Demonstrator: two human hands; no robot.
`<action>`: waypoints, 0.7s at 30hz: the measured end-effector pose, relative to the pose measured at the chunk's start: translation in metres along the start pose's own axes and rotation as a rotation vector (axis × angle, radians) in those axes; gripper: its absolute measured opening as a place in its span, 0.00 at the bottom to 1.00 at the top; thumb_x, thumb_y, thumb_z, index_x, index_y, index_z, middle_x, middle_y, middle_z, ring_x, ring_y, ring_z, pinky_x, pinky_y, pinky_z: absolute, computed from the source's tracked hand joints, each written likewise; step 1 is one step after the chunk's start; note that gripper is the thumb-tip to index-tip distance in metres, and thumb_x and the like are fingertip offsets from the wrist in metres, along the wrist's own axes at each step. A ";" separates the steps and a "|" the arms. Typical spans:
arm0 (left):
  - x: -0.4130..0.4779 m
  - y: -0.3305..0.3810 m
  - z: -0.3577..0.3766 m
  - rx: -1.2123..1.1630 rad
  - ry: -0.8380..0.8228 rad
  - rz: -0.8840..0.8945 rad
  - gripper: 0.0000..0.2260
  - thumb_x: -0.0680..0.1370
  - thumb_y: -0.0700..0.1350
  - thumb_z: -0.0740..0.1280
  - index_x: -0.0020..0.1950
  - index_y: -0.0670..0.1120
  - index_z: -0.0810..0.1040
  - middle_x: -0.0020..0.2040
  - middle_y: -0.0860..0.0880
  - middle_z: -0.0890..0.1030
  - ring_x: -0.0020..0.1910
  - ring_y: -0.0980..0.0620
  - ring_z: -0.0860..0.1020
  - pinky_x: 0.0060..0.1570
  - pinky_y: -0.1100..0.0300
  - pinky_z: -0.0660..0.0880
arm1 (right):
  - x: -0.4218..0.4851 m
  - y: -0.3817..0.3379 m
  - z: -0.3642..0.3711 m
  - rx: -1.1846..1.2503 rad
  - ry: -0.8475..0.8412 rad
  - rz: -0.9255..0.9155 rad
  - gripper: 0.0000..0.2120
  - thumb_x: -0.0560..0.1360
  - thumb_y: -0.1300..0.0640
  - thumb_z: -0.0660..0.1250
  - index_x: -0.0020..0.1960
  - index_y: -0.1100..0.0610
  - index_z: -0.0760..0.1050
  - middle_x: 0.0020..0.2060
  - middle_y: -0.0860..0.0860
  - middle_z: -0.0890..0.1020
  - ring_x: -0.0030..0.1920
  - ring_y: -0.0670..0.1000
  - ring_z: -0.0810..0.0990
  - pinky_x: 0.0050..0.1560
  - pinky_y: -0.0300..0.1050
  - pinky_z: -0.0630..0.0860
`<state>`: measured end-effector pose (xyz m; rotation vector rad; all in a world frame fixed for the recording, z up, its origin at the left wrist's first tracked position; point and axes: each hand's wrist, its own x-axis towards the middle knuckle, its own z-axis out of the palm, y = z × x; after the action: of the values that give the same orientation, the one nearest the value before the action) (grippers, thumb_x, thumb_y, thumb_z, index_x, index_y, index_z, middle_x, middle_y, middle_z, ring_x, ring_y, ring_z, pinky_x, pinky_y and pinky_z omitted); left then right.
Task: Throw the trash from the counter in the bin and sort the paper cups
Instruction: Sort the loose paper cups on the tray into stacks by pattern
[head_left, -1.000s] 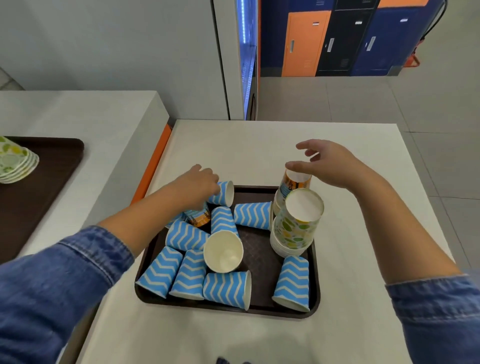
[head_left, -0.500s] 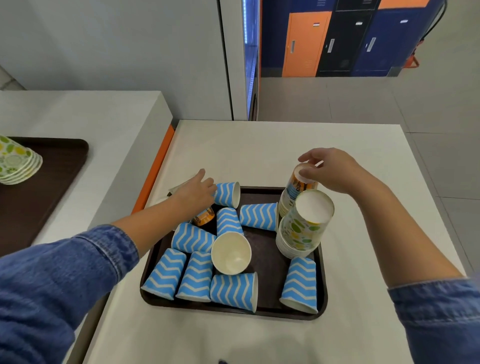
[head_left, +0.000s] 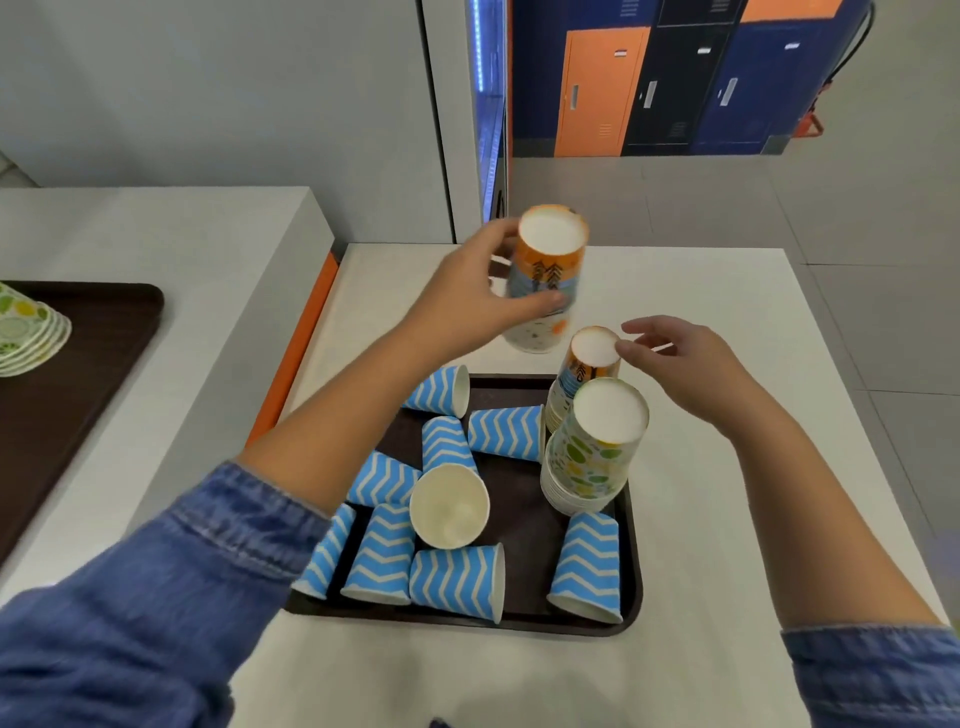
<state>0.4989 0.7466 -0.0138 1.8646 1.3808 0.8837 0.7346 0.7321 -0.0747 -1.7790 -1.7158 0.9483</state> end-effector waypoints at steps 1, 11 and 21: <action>0.004 0.000 0.013 -0.053 -0.032 -0.021 0.29 0.69 0.52 0.75 0.67 0.51 0.69 0.51 0.62 0.74 0.49 0.66 0.75 0.42 0.76 0.72 | -0.003 0.003 0.000 0.017 0.014 0.008 0.17 0.75 0.45 0.66 0.61 0.49 0.76 0.50 0.47 0.80 0.49 0.50 0.78 0.50 0.47 0.74; 0.010 -0.044 0.087 -0.149 -0.278 -0.236 0.29 0.70 0.46 0.74 0.68 0.48 0.66 0.57 0.50 0.73 0.56 0.52 0.76 0.51 0.62 0.74 | -0.036 0.040 0.006 -0.102 0.096 0.184 0.18 0.77 0.56 0.61 0.67 0.54 0.71 0.52 0.52 0.80 0.53 0.54 0.77 0.54 0.46 0.70; -0.017 -0.054 0.068 -0.079 -0.280 -0.309 0.30 0.75 0.44 0.70 0.74 0.50 0.61 0.69 0.46 0.69 0.68 0.49 0.68 0.52 0.64 0.72 | -0.093 0.073 0.056 -0.390 -0.309 0.357 0.29 0.76 0.45 0.62 0.70 0.61 0.63 0.61 0.55 0.77 0.62 0.56 0.74 0.54 0.44 0.68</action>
<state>0.5225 0.7354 -0.0984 1.5891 1.3853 0.4942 0.7424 0.6265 -0.1517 -2.3533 -1.9085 1.1432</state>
